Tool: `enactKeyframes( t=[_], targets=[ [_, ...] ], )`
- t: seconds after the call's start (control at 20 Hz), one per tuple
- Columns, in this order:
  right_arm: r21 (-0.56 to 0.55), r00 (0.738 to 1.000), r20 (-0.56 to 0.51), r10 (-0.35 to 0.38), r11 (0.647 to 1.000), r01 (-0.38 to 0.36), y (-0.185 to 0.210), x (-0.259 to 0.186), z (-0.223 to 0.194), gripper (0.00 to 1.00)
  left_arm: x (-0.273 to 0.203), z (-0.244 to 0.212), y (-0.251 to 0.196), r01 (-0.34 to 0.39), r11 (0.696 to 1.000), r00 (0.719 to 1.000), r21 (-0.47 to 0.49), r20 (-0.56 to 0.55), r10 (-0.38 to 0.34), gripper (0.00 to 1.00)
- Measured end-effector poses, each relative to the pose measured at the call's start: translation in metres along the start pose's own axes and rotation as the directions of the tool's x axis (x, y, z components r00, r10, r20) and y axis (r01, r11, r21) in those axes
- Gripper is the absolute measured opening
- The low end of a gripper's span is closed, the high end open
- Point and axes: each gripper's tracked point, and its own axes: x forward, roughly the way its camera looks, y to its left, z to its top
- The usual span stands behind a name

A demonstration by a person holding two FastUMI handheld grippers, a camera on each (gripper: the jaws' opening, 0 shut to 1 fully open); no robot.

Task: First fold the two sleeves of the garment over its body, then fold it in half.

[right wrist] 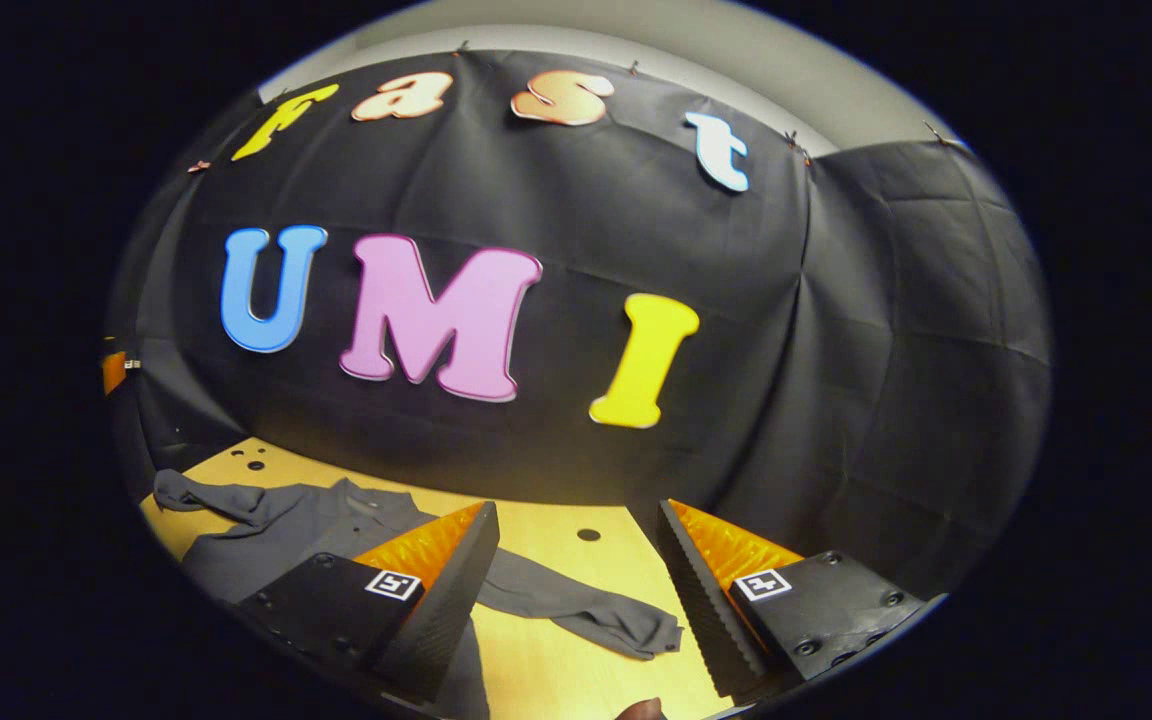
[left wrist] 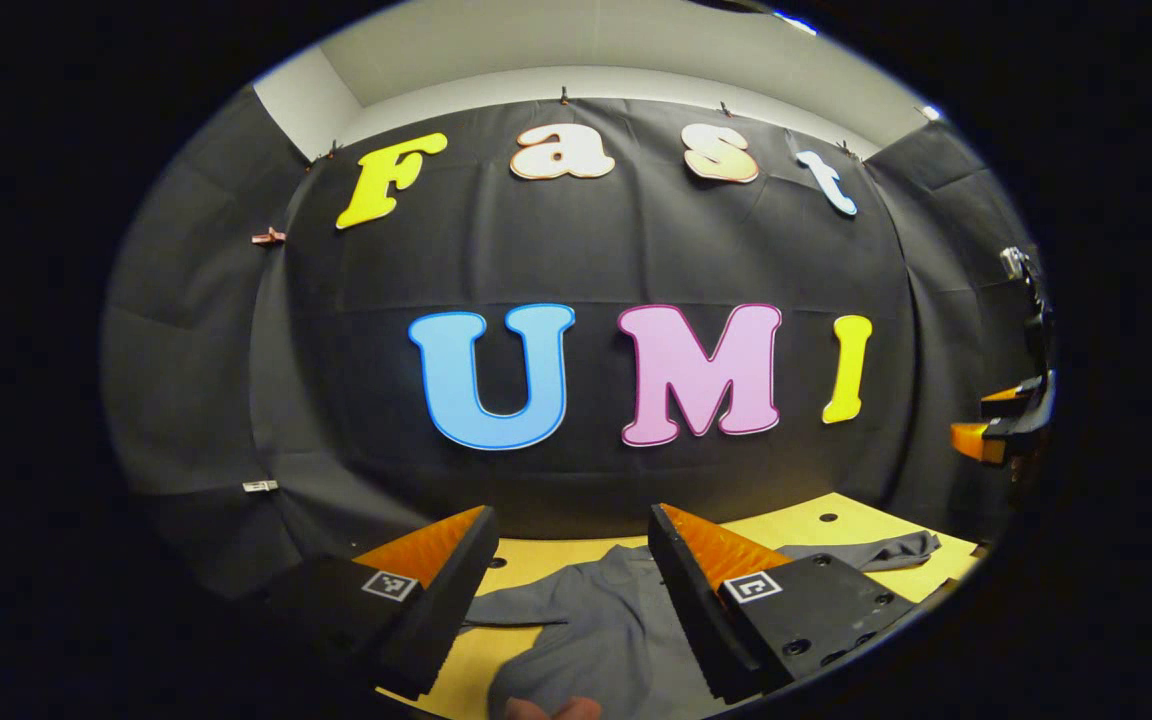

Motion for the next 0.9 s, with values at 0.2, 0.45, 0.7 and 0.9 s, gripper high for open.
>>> enactKeyframes(
  t=[0.2, 0.45, 0.7, 0.9],
  targets=[
    [0.035, 0.993, -0.116, -0.024, 0.999, 0.028, -0.048, 0.044, -0.061, 0.98, 0.015, -0.016, -0.046, -0.001, 0.999, 0.999, -0.035, -0.048, -0.001, 0.95],
    [0.084, 0.967, -0.254, -0.023, 0.995, 0.045, -0.078, 0.096, -0.147, 0.98, 0.025, -0.032, -0.085, -0.017, 1.0, 0.994, -0.024, -0.105, 0.014, 0.95],
    [0.118, 0.916, -0.4, -0.018, 0.99, 0.071, -0.096, 0.131, -0.244, 0.98, 0.028, -0.044, -0.099, -0.057, 0.998, 0.988, 0.028, -0.145, 0.061, 0.97],
    [0.116, 0.867, -0.499, -0.017, 0.99, 0.086, -0.105, 0.149, -0.306, 0.98, 0.031, -0.054, -0.103, -0.089, 0.994, 0.981, 0.058, -0.167, 0.097, 0.96]
  ],
)
